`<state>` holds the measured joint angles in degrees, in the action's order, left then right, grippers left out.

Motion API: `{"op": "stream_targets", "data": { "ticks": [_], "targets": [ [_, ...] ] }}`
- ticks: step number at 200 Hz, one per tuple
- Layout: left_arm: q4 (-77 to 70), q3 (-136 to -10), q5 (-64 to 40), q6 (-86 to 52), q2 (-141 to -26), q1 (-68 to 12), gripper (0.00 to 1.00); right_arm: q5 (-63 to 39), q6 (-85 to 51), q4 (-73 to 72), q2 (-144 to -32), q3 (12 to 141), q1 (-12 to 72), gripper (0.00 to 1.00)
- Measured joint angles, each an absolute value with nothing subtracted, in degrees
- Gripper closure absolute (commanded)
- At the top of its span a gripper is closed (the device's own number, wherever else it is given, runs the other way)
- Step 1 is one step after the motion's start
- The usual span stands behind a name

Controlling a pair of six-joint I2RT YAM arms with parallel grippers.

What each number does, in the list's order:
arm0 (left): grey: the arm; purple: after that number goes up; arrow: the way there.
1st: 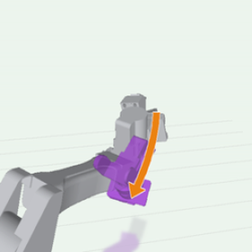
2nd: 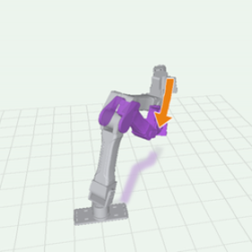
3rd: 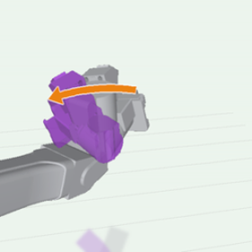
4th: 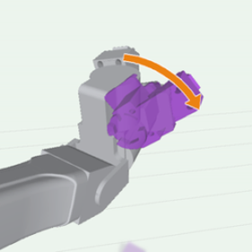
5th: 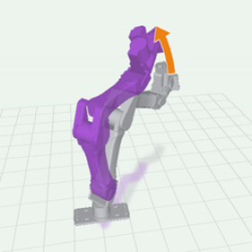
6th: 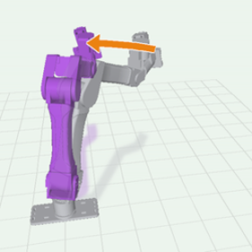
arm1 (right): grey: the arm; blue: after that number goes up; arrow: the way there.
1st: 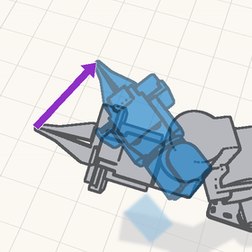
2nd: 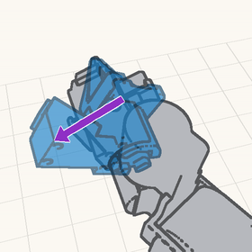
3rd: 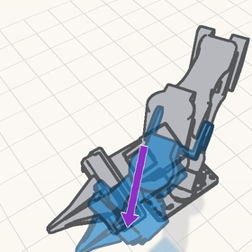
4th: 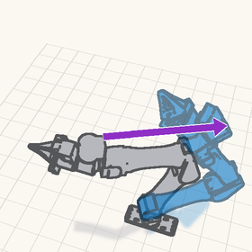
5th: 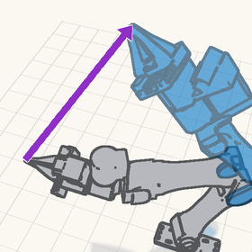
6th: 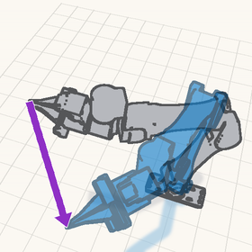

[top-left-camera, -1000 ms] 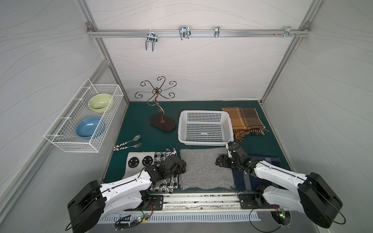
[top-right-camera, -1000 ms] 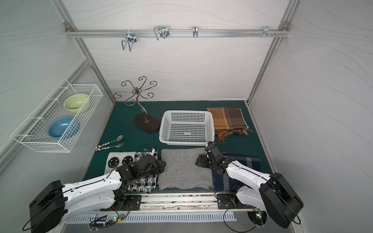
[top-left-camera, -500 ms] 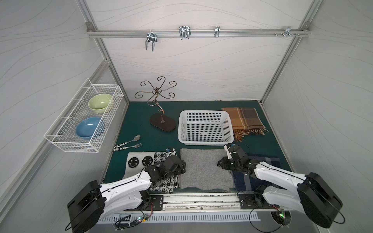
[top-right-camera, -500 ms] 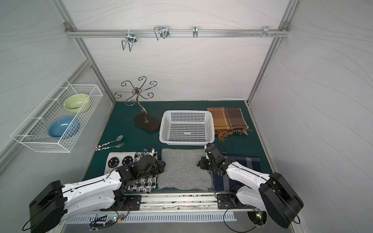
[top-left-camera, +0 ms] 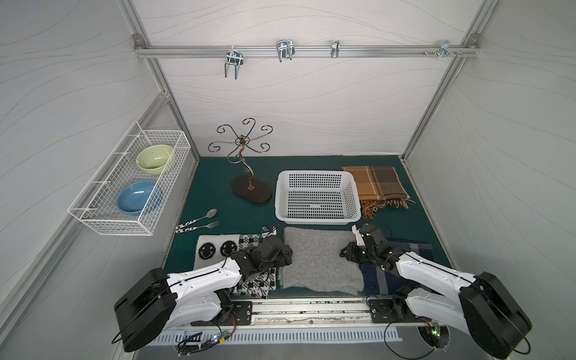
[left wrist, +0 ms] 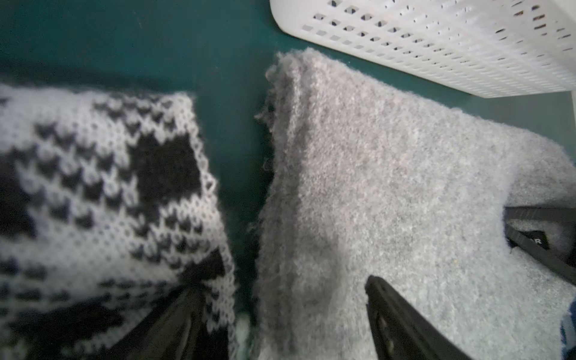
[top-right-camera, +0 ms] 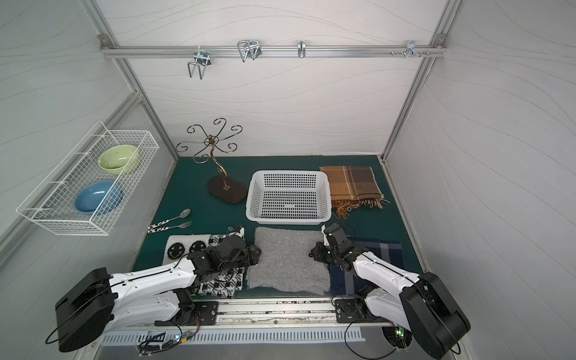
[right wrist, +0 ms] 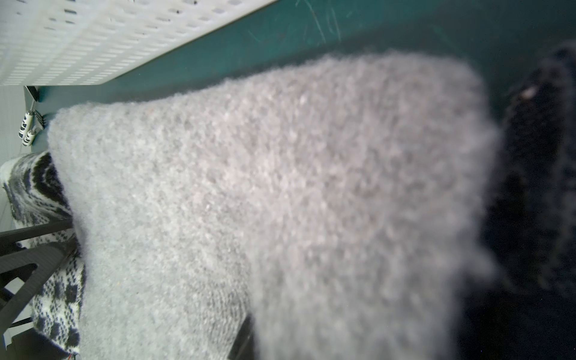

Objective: Put the folded scarf in the basket
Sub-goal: Pick up the scarf at the center of the board.

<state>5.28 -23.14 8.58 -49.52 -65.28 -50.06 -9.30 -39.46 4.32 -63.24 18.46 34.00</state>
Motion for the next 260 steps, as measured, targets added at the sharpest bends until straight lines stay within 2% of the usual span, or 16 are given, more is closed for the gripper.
{"op": "stream_targets", "data": {
  "ticks": [9, 40, 84, 108, 162, 231, 260],
  "targets": [
    [4.4, -23.4, 8.5, -49.4, -66.6, -50.1, 0.18, -9.3, -39.5, 4.3, -63.1, 18.4, 34.0, 0.9],
    [10.1, -26.6, 11.9, -48.2, -66.3, -52.4, 0.17, -9.3, -39.5, 3.4, -62.2, 17.5, 34.0, 0.9],
    [20.2, -29.6, 17.5, -47.2, -51.2, -53.3, 0.2, -9.3, -39.5, 2.5, -62.3, 17.2, 34.2, 0.9],
    [21.1, -32.5, 18.3, -46.3, -50.0, -53.3, 0.2, -9.3, -39.5, 2.4, -62.4, 17.2, 34.3, 0.9],
    [12.4, -29.9, 11.6, -46.9, -62.5, -53.3, 0.17, -9.3, -39.5, 2.0, -61.7, 16.6, 34.3, 0.91],
    [4.9, -27.9, 10.5, -48.3, -74.2, -53.3, 0.14, -9.3, -39.5, 2.0, -59.9, 15.6, 34.4, 0.91],
    [1.5, -27.3, 10.6, -48.6, -75.8, -53.3, 0.13, -9.3, -39.6, 2.0, -59.5, 15.3, 34.5, 0.91]
  ]
}}
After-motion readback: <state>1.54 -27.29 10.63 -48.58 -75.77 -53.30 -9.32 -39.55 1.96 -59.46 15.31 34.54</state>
